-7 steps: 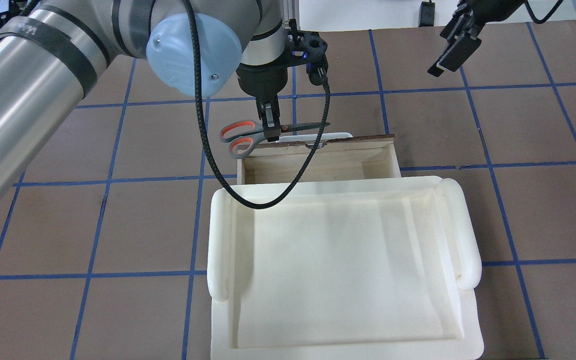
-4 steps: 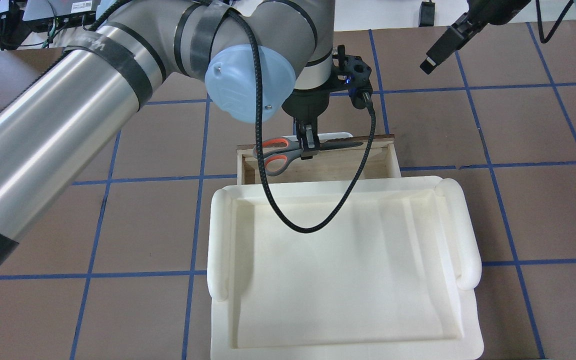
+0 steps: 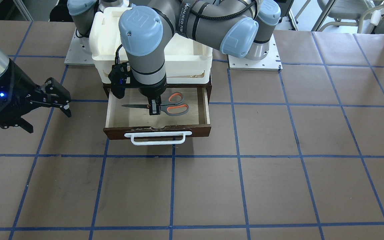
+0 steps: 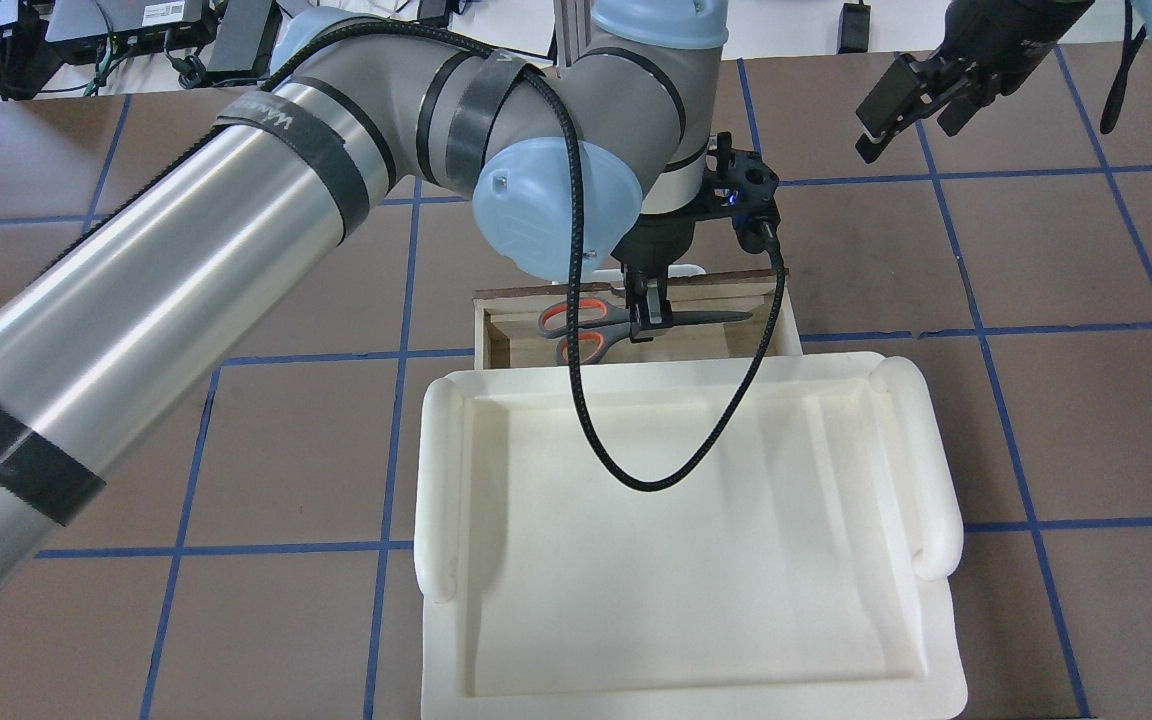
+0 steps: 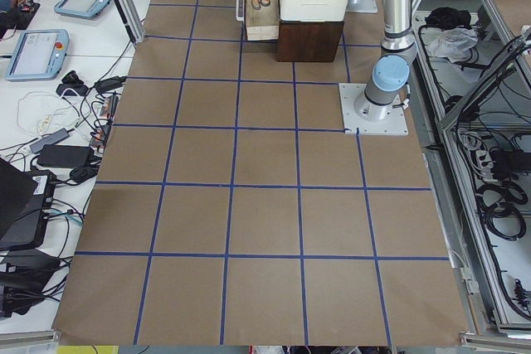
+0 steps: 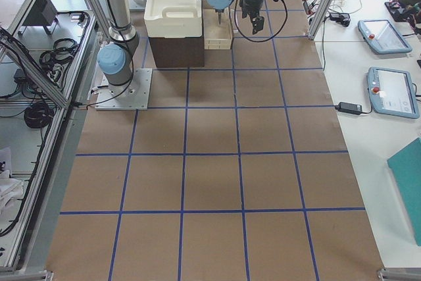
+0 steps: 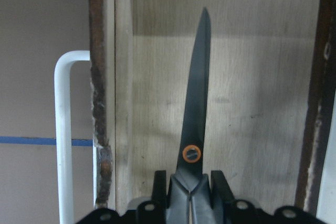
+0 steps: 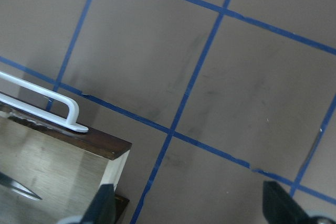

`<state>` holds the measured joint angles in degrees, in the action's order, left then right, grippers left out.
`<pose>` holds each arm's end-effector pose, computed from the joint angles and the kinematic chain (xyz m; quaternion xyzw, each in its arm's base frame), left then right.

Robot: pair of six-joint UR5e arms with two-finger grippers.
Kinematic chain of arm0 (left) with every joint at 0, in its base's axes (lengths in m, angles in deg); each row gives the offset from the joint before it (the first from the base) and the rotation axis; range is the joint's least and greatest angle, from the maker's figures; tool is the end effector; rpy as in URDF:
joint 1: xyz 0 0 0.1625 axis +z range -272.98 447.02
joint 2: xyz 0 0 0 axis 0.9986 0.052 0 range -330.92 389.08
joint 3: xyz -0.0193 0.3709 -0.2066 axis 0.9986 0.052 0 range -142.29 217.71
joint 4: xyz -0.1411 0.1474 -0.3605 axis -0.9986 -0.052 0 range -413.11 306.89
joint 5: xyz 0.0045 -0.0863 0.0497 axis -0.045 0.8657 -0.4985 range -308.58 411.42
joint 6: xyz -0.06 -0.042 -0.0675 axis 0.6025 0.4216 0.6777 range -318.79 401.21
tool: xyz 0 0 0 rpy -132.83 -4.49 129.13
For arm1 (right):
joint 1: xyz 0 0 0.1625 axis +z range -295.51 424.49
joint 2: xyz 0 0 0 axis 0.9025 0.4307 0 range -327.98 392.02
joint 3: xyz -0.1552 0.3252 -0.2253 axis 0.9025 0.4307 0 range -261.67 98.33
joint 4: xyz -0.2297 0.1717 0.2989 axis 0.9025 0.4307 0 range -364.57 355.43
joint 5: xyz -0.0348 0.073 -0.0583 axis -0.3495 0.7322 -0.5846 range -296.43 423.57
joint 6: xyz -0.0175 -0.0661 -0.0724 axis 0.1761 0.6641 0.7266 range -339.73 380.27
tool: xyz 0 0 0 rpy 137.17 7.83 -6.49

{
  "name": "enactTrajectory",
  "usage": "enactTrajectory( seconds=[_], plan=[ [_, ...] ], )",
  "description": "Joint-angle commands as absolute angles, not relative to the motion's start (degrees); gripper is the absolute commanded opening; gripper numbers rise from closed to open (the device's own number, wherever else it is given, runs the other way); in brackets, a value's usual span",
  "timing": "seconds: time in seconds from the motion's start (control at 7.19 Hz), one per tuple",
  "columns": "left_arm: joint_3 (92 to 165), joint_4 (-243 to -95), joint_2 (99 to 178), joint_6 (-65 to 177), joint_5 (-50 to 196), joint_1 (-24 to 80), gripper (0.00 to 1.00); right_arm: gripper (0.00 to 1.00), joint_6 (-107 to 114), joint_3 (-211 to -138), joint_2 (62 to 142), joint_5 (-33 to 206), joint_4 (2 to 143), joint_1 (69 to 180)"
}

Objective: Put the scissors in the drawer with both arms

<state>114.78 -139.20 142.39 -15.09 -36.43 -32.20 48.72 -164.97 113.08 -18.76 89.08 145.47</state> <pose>-0.4328 -0.4933 0.3721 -0.6770 -0.7336 -0.0505 0.0314 0.0569 -0.5761 0.4708 -0.1693 0.9832 -0.0331 0.0593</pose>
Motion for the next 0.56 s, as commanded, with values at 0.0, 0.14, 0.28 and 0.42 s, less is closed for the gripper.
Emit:
enactTrajectory(
  seconds=[0.0,0.14,0.28,0.42],
  plan=[
    [115.23,-138.80,142.81,-15.04,-36.56,-32.95,0.00,1.00,41.81,-166.66,115.16,-22.74,89.64,145.70],
    [115.58,-138.71,142.81,-15.04,-36.64,-32.95,0.00,1.00,37.71,-166.93,115.16,-22.73,89.03,145.70],
    [115.67,-138.19,142.81,-14.95,-36.64,-32.95,0.00,1.00,33.76,-166.93,114.90,-23.17,88.94,146.65],
    [115.67,-138.19,142.81,-14.78,-36.64,-32.95,0.00,1.00,33.28,-166.93,114.81,-23.43,88.94,148.06]
  ],
)
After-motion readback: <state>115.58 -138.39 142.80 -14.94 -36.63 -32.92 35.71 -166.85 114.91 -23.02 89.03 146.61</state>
